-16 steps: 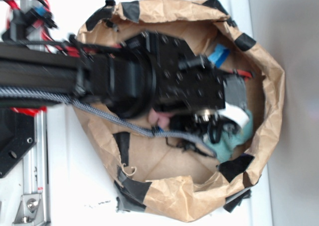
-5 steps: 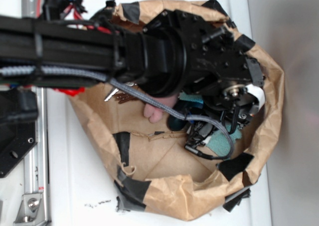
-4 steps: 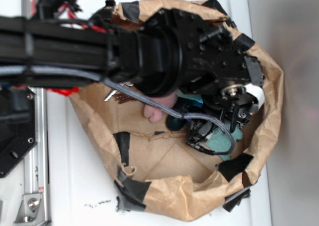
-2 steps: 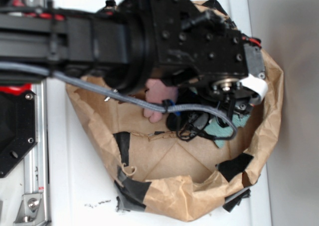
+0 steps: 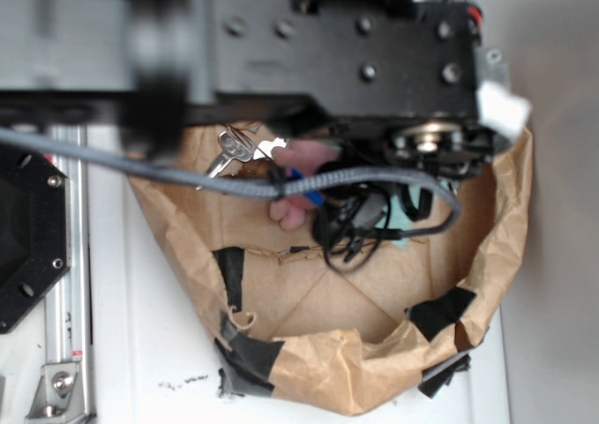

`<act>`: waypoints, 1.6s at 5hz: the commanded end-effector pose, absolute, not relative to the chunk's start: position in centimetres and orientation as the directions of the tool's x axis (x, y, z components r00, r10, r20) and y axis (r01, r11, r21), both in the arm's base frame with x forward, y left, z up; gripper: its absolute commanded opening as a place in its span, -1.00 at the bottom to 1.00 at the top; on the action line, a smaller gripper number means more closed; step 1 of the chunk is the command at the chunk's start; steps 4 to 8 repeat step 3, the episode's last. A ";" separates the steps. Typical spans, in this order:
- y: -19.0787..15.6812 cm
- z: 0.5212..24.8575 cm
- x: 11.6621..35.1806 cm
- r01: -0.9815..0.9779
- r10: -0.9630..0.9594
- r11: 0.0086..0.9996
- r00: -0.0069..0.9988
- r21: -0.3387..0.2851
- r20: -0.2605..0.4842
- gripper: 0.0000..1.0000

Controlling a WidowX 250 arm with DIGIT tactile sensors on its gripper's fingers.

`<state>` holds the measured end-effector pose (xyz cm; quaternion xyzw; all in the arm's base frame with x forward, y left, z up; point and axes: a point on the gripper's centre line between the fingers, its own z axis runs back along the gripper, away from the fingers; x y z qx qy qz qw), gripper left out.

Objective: Grab the blue cloth.

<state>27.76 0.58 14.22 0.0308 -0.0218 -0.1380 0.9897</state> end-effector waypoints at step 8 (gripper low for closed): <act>-1.3 23.6 22.1 -0.013 -0.004 0.993 0.989 0.119 0.146 -1.00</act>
